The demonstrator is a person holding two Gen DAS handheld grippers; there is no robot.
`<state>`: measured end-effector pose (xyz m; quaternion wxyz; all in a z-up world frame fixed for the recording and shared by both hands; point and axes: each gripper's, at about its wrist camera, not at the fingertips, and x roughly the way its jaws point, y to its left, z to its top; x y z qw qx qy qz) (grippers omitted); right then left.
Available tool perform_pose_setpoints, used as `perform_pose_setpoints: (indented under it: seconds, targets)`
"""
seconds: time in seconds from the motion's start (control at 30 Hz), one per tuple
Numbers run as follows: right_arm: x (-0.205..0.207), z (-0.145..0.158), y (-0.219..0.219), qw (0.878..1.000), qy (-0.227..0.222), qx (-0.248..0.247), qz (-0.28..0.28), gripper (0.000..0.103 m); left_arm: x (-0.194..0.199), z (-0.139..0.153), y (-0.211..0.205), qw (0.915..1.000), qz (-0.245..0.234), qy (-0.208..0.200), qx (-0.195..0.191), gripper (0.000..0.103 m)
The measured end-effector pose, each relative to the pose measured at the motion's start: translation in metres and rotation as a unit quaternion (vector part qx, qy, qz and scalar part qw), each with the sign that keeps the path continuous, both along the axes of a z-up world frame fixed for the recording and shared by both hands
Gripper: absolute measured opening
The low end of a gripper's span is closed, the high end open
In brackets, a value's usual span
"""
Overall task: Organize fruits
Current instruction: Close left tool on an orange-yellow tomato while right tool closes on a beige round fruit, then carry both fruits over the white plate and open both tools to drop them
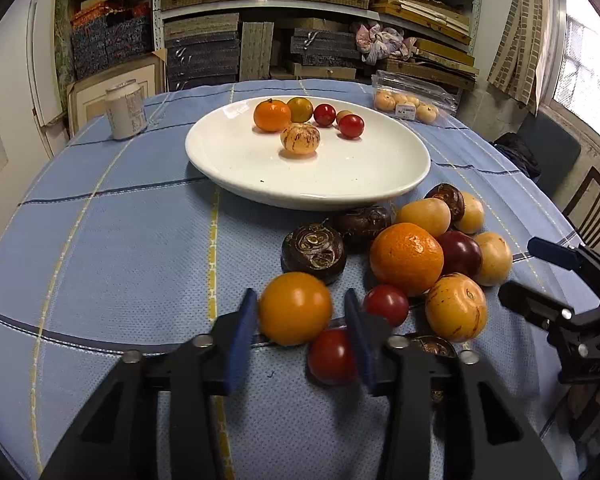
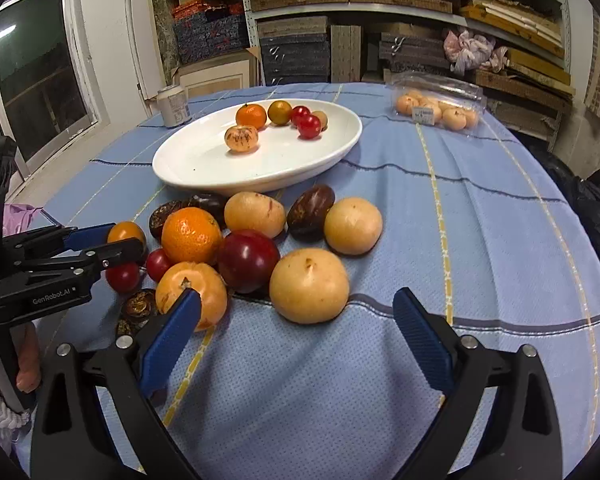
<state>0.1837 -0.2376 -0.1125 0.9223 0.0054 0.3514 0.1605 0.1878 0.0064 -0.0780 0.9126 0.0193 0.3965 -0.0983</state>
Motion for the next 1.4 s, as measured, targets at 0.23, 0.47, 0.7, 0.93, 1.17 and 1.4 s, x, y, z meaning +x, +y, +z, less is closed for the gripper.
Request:
perform_pose_setpoints:
  seconds: [0.23,0.47,0.7,0.93,1.17,1.4]
  targets:
    - [0.014,-0.006,-0.012,0.999,0.024,0.015,-0.024,0.085,0.003,-0.006,0.003,0.9998,-0.002,0.017,-0.012,0.040]
    - [0.024,-0.013,-0.009,0.999,0.046,0.013,-0.018,0.071,0.002,-0.006,-0.001,0.9999,-0.003,0.013,-0.006,0.040]
    - [0.032,-0.016,-0.008,0.998,0.062,0.025,-0.011,0.055,0.006,-0.006,-0.001,0.9998,-0.001,0.017,-0.011,0.039]
    - [0.025,-0.015,-0.009,0.998,0.059,0.029,-0.007,0.046,0.001,-0.002,0.001,1.0000,0.004,0.006,-0.006,0.039]
    - [0.011,-0.001,-0.024,0.997,0.028,0.063,-0.023,0.046,-0.015,0.024,0.016,0.9981,0.031,-0.043,-0.030,0.039]
    - [0.011,0.025,-0.040,0.992,0.004,0.119,-0.033,0.046,0.010,0.059,0.030,0.9946,0.062,-0.059,-0.059,0.039]
